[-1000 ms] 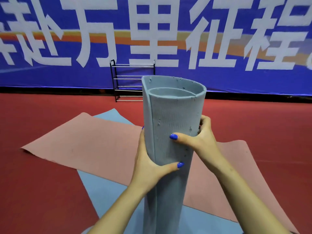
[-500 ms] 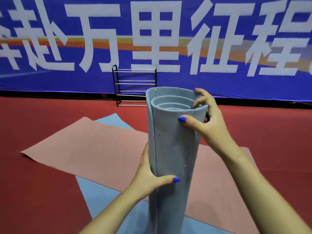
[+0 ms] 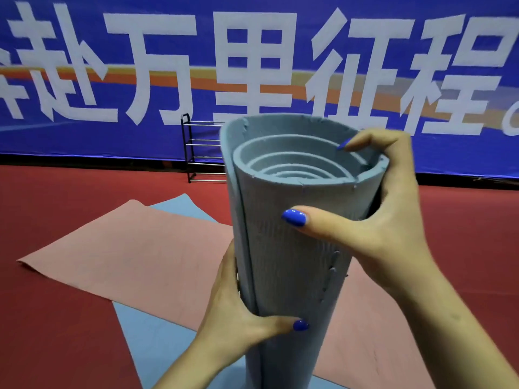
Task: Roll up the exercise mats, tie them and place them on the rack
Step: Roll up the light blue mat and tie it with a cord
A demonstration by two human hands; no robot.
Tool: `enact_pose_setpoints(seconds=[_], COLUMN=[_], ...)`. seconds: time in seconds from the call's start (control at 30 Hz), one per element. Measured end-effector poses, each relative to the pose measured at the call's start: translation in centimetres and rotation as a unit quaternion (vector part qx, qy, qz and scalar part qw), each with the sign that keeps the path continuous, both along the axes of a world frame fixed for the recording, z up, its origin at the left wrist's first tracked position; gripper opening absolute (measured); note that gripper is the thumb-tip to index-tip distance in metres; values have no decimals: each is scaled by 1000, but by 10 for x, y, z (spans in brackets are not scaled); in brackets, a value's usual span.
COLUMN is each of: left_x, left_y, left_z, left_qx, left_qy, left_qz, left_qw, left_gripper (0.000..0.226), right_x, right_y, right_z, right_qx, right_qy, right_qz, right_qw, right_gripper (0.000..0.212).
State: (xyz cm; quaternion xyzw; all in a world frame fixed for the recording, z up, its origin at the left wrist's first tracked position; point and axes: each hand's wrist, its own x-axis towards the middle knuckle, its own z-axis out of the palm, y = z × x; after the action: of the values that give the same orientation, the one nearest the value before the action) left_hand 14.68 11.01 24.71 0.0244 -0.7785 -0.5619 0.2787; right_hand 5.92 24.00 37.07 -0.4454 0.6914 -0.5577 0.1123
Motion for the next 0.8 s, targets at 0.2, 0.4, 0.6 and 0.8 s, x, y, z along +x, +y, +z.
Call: enact_pose_setpoints(seconds=[0.2,0.4,0.6,0.8], left_x=[-20,-12,-17,-23], left_y=[5,0,-1,8], left_z=[-25,-20,-45,-50], left_qx=[-12,-41,-88,-74], left_qy=[-77,-43,-155,-139], left_qz=[-21,24,-39,-45], left_qw=[997,998,983,986], left_gripper=[101,110,106,108], right_x=[3,14,-4,-20], right_y=[5,17,14,21], right_z=[-35,-10,-56,-60], right_qx=[-177,-252,-186,-176], right_qy=[128,154,103,84], right_qz=[-170,-150,-197,-204], right_qw=[961,944,957,959], right_gripper=[55,59,55,53])
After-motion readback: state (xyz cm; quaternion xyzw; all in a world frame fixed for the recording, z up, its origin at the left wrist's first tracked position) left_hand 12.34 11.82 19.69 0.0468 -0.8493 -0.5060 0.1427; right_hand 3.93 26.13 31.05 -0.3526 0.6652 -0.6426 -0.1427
